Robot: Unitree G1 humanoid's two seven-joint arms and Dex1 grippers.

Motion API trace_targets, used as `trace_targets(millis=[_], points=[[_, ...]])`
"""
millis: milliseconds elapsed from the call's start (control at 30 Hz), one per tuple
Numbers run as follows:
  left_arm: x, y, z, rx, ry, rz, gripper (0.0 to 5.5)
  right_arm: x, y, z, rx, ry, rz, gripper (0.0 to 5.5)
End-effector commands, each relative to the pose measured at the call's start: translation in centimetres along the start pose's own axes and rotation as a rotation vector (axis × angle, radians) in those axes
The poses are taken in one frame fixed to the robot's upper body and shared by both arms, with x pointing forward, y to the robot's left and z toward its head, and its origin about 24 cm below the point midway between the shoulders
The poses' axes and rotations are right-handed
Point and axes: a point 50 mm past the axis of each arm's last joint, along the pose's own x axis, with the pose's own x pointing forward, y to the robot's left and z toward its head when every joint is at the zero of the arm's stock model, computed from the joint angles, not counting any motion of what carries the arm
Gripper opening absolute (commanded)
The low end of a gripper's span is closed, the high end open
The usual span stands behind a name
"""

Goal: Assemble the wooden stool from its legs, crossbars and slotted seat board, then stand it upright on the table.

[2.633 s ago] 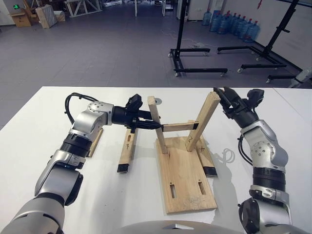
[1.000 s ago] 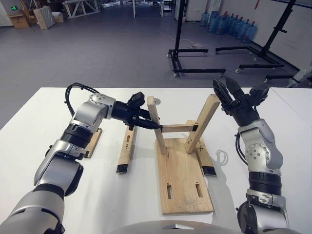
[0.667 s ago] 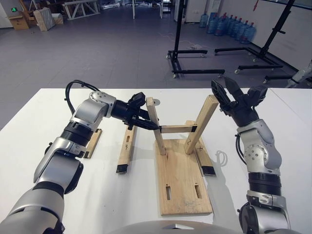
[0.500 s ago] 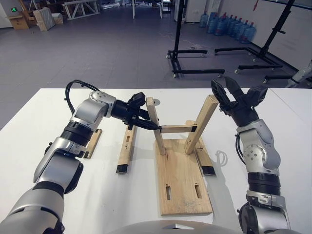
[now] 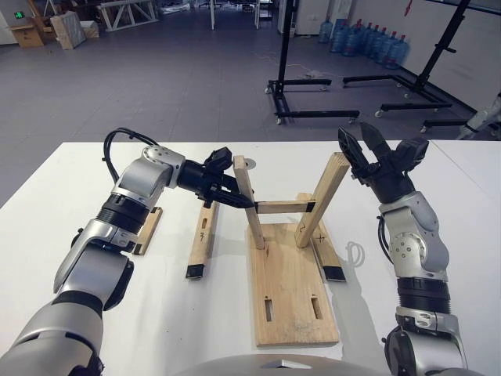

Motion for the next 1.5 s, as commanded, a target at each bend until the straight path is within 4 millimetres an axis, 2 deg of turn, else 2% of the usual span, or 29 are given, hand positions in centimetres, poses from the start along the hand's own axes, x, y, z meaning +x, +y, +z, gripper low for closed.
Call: trace_targets(millis=[33, 133, 267, 400, 567, 667, 933, 1200, 1367, 1500], points=[[8.5, -1.0, -1.7, -0.088, 0.133, -0.188, 2.0, 0.7, 11.8, -9.4, 0.209, 0.46, 0.646, 3.41], [8.4, -0.8, -1.9, -0.103, 0.126, -0.163, 2.0, 1.0, 11.7, -9.3, 0.192, 0.446, 0.632, 3.41], [6.9, -1.0, -3.0, -0.104, 0.106, -0.132, 2.0, 0.8, 9.2, -8.4, 0.125, 0.394, 0.491, 3.41], [5.7, -1.0, -3.3, -0.101, 0.089, -0.103, 2.0, 0.7, 6.6, -6.4, 0.086, 0.28, 0.318, 3.41], [3.6, -0.3, -2.6, -0.091, 0.071, -0.045, 2.0, -0.2, 2.2, -3.1, 0.021, 0.149, 0.094, 3.41], [2.5, 0.1, -2.2, -0.083, 0.062, -0.003, 2.0, -0.6, 0.6, -1.6, 0.0, 0.093, 0.011, 3.41], [0.8, 0.3, -2.5, -0.093, 0.047, 0.039, 2.0, -1.0, -1.1, 0.0, 0.004, 0.008, -0.121, 3.41], [-0.2, 0.7, -3.0, -0.11, 0.037, 0.09, 2.0, -0.9, -1.7, 0.9, -0.003, -0.033, -0.148, 3.41], [-1.1, 1.0, -2.1, -0.086, 0.03, 0.102, 2.0, -1.4, -3.1, 0.8, -0.006, -0.052, -0.259, 3.41], [-1.8, 1.3, -1.7, -0.077, 0.075, 0.097, 2.0, -1.5, -2.8, 0.1, -0.005, -0.039, -0.268, 3.41]])
